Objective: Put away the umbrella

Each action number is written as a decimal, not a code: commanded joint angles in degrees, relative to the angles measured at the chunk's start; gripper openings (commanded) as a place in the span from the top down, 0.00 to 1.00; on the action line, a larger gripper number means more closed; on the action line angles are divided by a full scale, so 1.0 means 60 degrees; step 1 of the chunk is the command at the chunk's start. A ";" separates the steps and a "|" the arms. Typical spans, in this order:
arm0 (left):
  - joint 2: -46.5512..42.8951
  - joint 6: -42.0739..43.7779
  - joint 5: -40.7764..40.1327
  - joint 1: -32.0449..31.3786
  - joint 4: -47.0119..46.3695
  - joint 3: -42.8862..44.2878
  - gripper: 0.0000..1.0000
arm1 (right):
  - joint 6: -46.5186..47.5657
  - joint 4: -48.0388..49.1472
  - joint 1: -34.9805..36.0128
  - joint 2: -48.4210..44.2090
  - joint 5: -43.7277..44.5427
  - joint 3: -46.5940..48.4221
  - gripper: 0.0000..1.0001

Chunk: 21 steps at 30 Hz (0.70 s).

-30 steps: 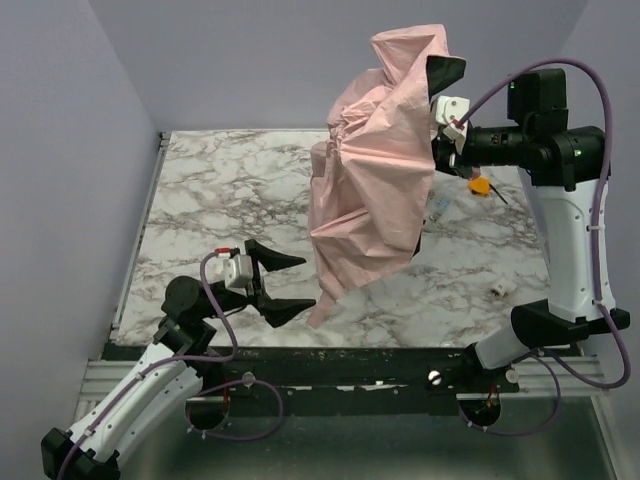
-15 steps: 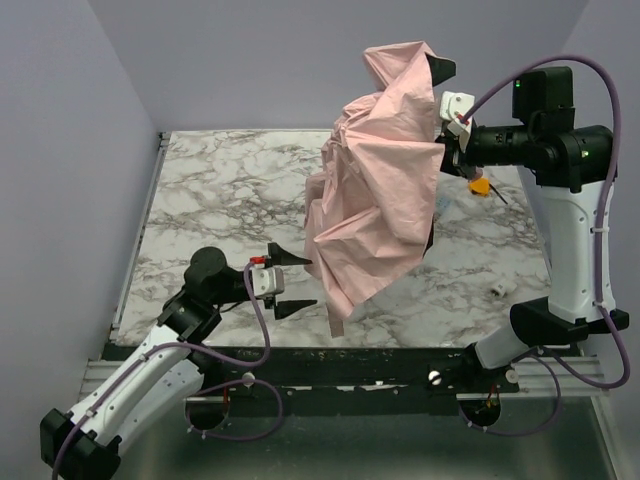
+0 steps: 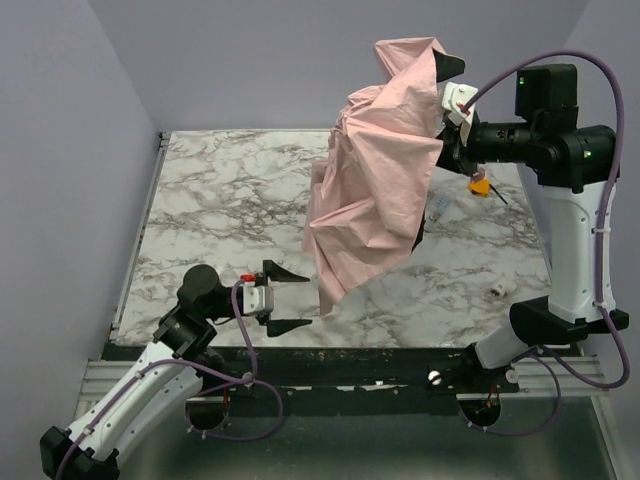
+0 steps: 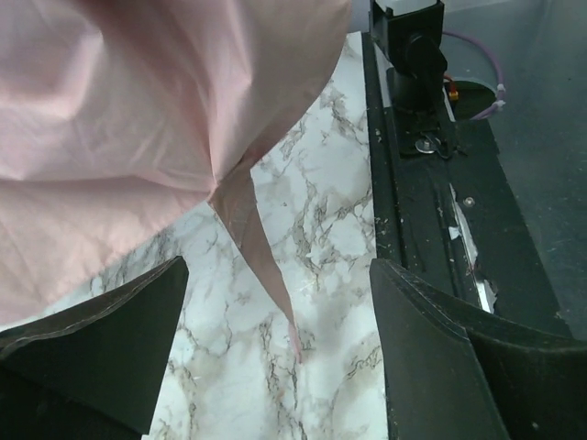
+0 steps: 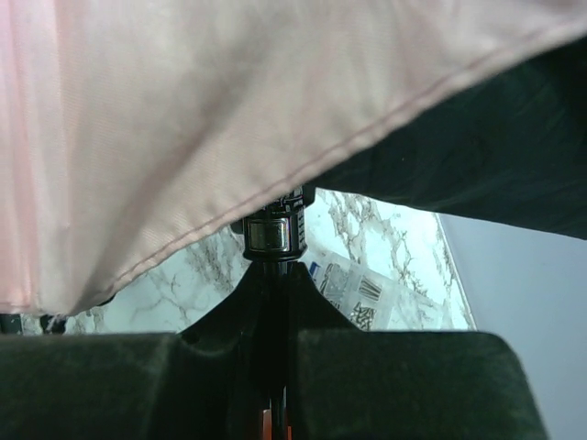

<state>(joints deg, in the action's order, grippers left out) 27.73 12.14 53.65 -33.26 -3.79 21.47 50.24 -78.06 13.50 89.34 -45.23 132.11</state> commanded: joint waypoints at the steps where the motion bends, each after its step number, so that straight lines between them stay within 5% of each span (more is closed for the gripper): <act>1: 0.0210 -0.0602 -0.0685 -0.0032 -0.0660 -0.0205 0.16 | -0.0664 0.0856 -0.0078 0.0122 -0.0237 0.0881 0.99; 7: 0.1621 0.0089 -0.0422 -0.0042 -0.0291 0.0164 0.20 | -0.0842 0.0912 -0.0144 0.0131 -0.0318 0.1198 0.99; 21: 0.3524 0.0498 0.0045 -0.0331 0.0223 0.0742 0.48 | -0.0974 0.1057 -0.0169 -0.0311 -0.0211 0.1165 0.99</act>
<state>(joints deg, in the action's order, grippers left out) 46.87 12.58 52.01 -34.33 -4.54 23.64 45.87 -75.92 12.73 89.97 -45.45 137.51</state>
